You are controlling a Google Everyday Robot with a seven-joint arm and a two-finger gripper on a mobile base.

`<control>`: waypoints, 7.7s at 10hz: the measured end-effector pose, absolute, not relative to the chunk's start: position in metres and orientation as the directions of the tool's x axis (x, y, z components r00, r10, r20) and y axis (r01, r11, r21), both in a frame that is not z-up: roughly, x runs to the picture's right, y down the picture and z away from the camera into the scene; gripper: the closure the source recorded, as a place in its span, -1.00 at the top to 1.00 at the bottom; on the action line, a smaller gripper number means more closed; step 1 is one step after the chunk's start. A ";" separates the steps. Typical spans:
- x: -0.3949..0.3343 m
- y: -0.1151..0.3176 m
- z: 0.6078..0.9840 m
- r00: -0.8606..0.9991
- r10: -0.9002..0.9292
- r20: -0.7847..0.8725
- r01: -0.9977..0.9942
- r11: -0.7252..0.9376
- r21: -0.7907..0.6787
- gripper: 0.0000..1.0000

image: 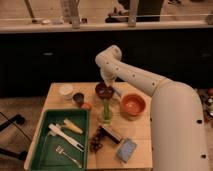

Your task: Wipe purple bowl with towel

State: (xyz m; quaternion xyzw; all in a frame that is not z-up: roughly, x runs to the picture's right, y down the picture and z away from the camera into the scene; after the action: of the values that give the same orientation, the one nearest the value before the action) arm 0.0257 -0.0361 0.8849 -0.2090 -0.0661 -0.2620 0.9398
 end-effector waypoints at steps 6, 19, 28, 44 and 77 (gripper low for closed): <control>0.016 -0.058 0.860 0.857 -0.445 0.259 0.510 0.802 -0.309 -0.94; -0.018 -0.091 0.854 0.841 -0.345 0.417 0.467 0.852 -0.237 -0.94; 0.017 -0.043 0.902 0.832 -0.084 0.548 0.336 0.863 -0.377 -0.94; 0.060 -0.027 0.940 0.919 -0.048 0.390 0.248 0.841 -0.480 -0.94; 0.007 -0.030 0.971 0.862 -0.092 0.499 0.367 0.792 -0.488 -0.94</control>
State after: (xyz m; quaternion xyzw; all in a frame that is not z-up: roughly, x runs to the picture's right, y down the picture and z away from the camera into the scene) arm 0.0068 -0.0302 0.9714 -0.2971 -0.2313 -0.1252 0.9179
